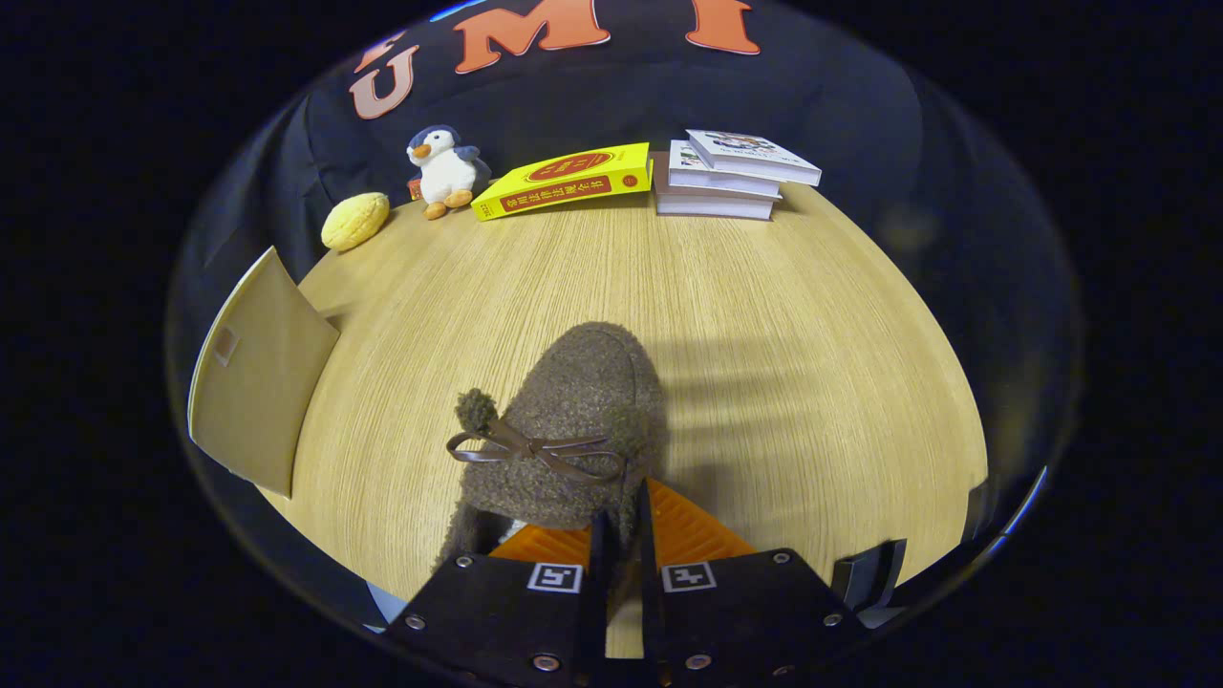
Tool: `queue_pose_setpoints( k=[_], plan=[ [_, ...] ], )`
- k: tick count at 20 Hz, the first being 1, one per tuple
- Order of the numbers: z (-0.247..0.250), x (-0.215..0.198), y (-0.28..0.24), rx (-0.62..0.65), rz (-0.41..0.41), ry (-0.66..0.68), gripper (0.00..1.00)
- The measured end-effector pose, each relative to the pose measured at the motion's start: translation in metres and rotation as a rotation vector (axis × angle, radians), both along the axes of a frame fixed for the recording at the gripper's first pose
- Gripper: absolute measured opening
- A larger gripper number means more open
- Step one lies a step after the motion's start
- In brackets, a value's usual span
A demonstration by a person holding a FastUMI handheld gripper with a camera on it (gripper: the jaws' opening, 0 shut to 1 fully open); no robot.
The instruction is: Open the storage box then place both shoes into the box .Put the left shoe in first, then the right shoe, with the right side of both shoes facing outward in a uniform manner.
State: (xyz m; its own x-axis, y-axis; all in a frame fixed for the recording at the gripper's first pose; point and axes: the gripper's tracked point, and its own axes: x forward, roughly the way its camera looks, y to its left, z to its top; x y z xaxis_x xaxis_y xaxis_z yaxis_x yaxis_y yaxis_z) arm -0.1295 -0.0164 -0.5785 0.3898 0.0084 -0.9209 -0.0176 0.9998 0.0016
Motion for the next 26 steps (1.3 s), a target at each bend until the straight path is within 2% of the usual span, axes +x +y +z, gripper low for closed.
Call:
queue_pose_setpoints(
  k=[3, 5, 8, 13, 19, 26],
  plan=[
    [0.007, -0.001, 0.002, 0.025, -0.036, 0.014, 0.05],
    [0.020, 0.006, 0.007, 0.053, -0.068, 0.001, 0.04],
    [0.048, 0.017, 0.017, 0.021, -0.107, -0.034, 0.04],
    [0.105, 0.036, 0.068, 0.025, -0.168, -0.073, 0.04],
    [0.168, 0.055, 0.156, 0.051, -0.155, -0.118, 0.04],
    [0.197, 0.071, 0.284, 0.125, -0.046, -0.113, 0.04]
  ],
)
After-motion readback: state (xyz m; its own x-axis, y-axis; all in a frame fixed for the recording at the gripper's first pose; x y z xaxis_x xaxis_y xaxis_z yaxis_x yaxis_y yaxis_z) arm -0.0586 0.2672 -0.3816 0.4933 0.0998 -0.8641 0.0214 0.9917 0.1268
